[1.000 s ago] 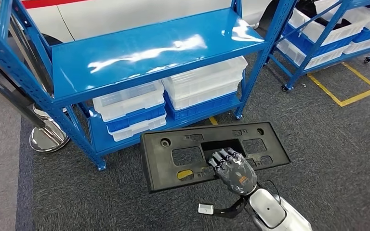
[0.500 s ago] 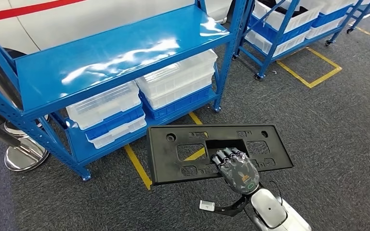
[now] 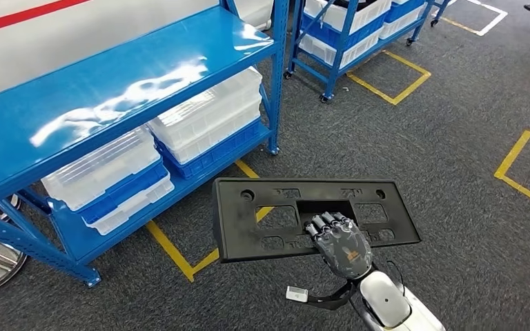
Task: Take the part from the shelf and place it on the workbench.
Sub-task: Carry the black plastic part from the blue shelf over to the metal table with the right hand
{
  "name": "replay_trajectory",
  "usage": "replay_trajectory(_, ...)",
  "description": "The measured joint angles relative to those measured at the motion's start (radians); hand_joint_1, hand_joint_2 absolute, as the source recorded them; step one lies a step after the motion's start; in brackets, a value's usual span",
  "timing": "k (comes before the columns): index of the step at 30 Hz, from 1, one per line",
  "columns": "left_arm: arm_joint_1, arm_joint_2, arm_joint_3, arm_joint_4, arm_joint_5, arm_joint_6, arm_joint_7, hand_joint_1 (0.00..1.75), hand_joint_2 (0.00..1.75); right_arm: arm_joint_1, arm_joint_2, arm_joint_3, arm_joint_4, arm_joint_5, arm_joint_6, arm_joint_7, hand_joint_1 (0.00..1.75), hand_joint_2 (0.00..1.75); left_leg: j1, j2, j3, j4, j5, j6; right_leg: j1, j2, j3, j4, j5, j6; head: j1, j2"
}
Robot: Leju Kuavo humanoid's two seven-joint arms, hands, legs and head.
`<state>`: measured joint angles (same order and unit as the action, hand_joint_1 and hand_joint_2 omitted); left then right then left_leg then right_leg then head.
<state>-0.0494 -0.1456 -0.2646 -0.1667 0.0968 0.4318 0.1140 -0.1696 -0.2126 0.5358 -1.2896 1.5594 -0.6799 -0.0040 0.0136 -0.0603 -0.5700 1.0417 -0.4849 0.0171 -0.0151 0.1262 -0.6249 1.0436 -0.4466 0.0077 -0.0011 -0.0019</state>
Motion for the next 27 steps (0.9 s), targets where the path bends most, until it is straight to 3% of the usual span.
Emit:
replay_trajectory(1,-0.001,0.001,0.000,0.000,-0.001,0.000,0.001,0.00,1.75,0.005,0.000,-0.003,-0.001,0.000,0.000,-0.001,1.75,1.75,0.001,0.011,0.002,-0.007,0.004,0.006,-0.001,-0.005,-0.002,0.001,0.000,0.006,0.000,0.000)
replay_trajectory(3,-0.002,0.002,0.000,0.000,-0.006,-0.001,0.002,0.00,1.75,0.011,0.000,-0.010,-0.006,0.001,0.000,-0.001,1.75,1.75,0.005,0.036,0.008,-0.019,0.011,0.018,0.002,-0.053,-0.022,0.040,-0.027,0.017,0.002,0.000)
replay_trajectory(5,0.000,0.003,0.000,0.000,-0.013,-0.004,0.004,0.00,1.75,0.016,0.000,-0.018,-0.012,0.003,0.000,0.003,1.75,1.75,0.004,0.060,0.009,-0.022,0.012,0.023,0.000,-0.106,-0.074,0.150,-0.084,0.028,0.004,0.000)
replay_trajectory(7,0.003,0.004,0.000,0.000,-0.020,-0.007,0.007,0.00,1.75,0.028,0.000,-0.026,-0.021,0.005,0.000,0.011,1.75,1.75,0.003,0.087,0.008,-0.022,0.011,0.023,-0.006,-0.120,-0.120,0.246,-0.114,0.036,0.004,0.000)
replay_trajectory(8,0.003,0.005,0.000,0.000,-0.024,-0.009,0.008,0.00,1.75,0.036,0.000,-0.031,-0.025,0.005,0.000,0.016,1.75,1.75,0.003,0.100,0.009,-0.022,0.009,0.023,-0.009,-0.123,-0.120,0.248,-0.104,0.039,0.004,0.000)
replay_trajectory(9,0.004,0.006,-0.001,0.000,-0.028,-0.010,0.010,0.00,1.75,0.043,-0.001,-0.035,-0.031,0.005,0.000,0.020,1.75,1.75,0.003,0.112,0.010,-0.022,0.007,0.021,-0.010,-0.130,-0.098,0.209,-0.077,0.039,0.004,0.000)
replay_trajectory(11,0.003,0.006,-0.002,0.000,-0.034,-0.011,0.011,0.00,1.75,0.051,-0.003,-0.043,-0.045,0.005,0.000,0.027,1.75,1.75,0.001,0.134,0.015,-0.022,0.003,0.015,-0.004,-0.163,-0.024,0.073,-0.021,0.034,0.004,0.000)
replay_trajectory(13,0.002,0.007,-0.003,0.000,-0.036,-0.011,0.012,0.00,1.75,0.055,-0.004,-0.051,-0.059,0.005,0.000,0.033,1.75,1.75,-0.003,0.153,0.020,-0.023,-0.002,0.005,0.007,-0.186,0.015,-0.009,-0.001,0.020,0.004,0.000)
replay_trajectory(16,0.000,0.009,-0.004,0.000,-0.038,-0.011,0.011,0.00,1.75,0.067,-0.009,-0.059,-0.073,0.005,0.000,0.039,1.75,1.75,-0.004,0.174,0.028,-0.027,-0.008,-0.013,0.010,-0.162,0.015,-0.021,0.000,-0.001,0.004,0.000)
replay_trajectory(18,-0.002,0.011,-0.006,0.000,-0.043,-0.010,0.009,0.00,1.75,0.075,-0.013,-0.061,-0.084,0.005,0.000,0.046,1.75,1.75,-0.002,0.137,0.016,0.011,-0.038,-0.020,0.005,-0.141,0.021,-0.032,0.007,-0.016,0.003,0.000)
replay_trajectory(20,-0.002,0.014,-0.008,0.000,-0.048,-0.010,0.008,0.00,1.75,0.076,-0.018,-0.062,-0.093,0.005,0.000,0.054,1.75,1.75,0.000,0.082,-0.036,0.127,-0.103,-0.021,0.004,-0.122,0.023,-0.036,0.010,-0.026,0.003,0.000)
replay_trajectory(22,0.001,0.016,-0.011,0.000,-0.049,-0.010,0.008,0.00,1.75,0.077,-0.023,-0.062,-0.096,0.005,0.000,0.057,1.75,1.75,0.000,0.068,-0.096,0.246,-0.144,-0.021,0.007,-0.096,0.023,-0.034,0.010,-0.029,0.003,0.000)
replay_trajectory(23,0.003,0.017,-0.012,0.000,-0.049,-0.010,0.009,0.00,1.75,0.078,-0.025,-0.062,-0.096,0.005,0.000,0.057,1.75,1.75,0.000,0.066,-0.107,0.263,-0.137,-0.021,0.008,-0.082,0.023,-0.031,0.009,-0.029,0.003,0.000)
replay_trajectory(24,0.005,0.018,-0.012,0.000,-0.049,-0.010,0.009,0.00,1.75,0.079,-0.026,-0.062,-0.097,0.005,0.000,0.057,1.75,1.75,0.000,0.064,-0.099,0.239,-0.110,-0.020,0.009,-0.067,0.022,-0.027,0.008,-0.029,0.003,0.000)
replay_trajectory(25,0.005,0.018,-0.012,0.000,-0.049,-0.010,0.009,0.00,1.75,0.080,-0.027,-0.062,-0.098,0.005,0.000,0.058,1.75,1.75,0.001,0.056,-0.074,0.179,-0.069,-0.018,0.009,-0.053,0.022,-0.022,0.005,-0.028,0.003,0.000)
replay_trajectory(27,0.005,0.020,-0.013,0.000,-0.050,-0.009,0.008,0.00,1.75,0.079,-0.031,-0.062,-0.101,0.005,0.000,0.063,1.75,1.75,0.005,0.012,-0.020,0.055,-0.016,-0.013,0.009,-0.027,0.015,-0.006,-0.002,-0.020,0.004,0.000)
